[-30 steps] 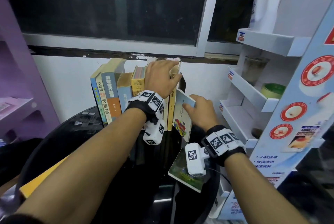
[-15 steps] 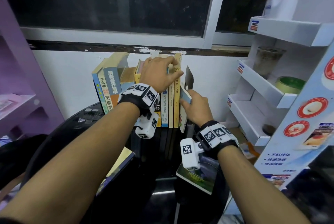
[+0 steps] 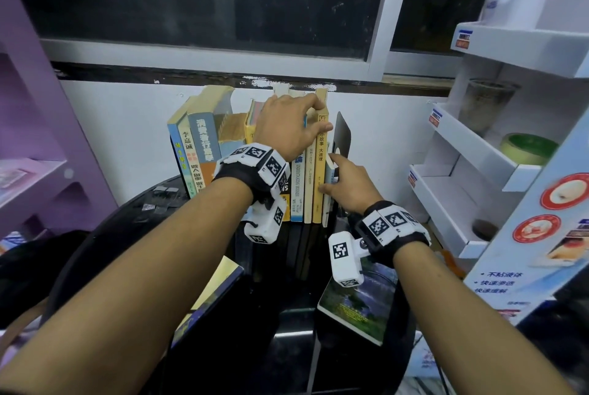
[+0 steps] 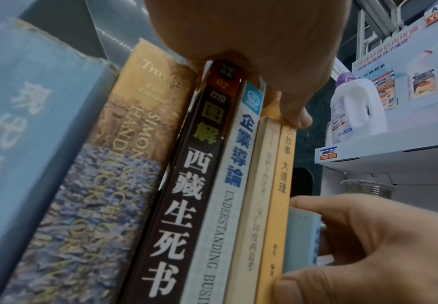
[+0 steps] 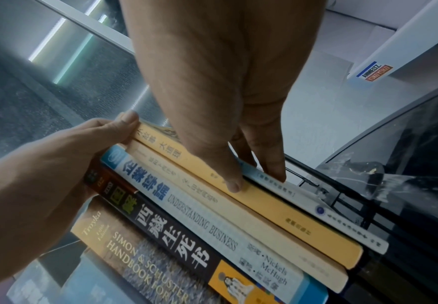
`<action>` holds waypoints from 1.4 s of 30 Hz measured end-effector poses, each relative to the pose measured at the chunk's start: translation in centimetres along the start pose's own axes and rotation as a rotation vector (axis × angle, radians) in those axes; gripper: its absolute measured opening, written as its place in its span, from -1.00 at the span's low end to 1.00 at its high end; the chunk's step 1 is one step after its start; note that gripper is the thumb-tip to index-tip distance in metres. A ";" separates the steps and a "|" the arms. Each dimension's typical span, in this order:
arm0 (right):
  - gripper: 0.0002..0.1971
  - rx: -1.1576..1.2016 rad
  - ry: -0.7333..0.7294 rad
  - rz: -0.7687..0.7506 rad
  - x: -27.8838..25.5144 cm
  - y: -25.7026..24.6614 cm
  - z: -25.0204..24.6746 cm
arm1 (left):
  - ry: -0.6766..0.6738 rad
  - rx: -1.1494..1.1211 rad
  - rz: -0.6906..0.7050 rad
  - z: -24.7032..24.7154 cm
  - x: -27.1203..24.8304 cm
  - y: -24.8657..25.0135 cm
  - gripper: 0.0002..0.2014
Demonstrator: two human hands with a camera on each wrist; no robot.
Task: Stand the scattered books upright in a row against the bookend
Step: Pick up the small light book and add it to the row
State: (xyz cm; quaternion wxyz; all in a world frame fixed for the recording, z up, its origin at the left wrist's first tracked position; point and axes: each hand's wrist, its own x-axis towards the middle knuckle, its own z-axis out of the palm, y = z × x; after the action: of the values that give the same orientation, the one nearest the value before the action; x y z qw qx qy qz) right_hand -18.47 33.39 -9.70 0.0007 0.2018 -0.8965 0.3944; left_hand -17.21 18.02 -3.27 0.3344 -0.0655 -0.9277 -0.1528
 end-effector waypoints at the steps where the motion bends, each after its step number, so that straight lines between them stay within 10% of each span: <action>1: -0.43 0.002 -0.004 0.004 0.1 0.0 0.1 | 0.000 -0.003 0.001 0.0 0.0 0.0 -0.61; 42: -0.22 0.049 -0.063 0.048 1.3 1.3 0.6 | 0.028 -0.011 0.016 0.2 -0.1 0.0 -0.58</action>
State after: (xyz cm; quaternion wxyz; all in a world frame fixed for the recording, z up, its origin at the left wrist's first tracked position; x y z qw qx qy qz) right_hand -19.98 33.29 -10.80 -0.0418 0.1924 -0.8908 0.4096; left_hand -17.27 18.11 -3.51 0.3483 -0.0727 -0.9215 -0.1560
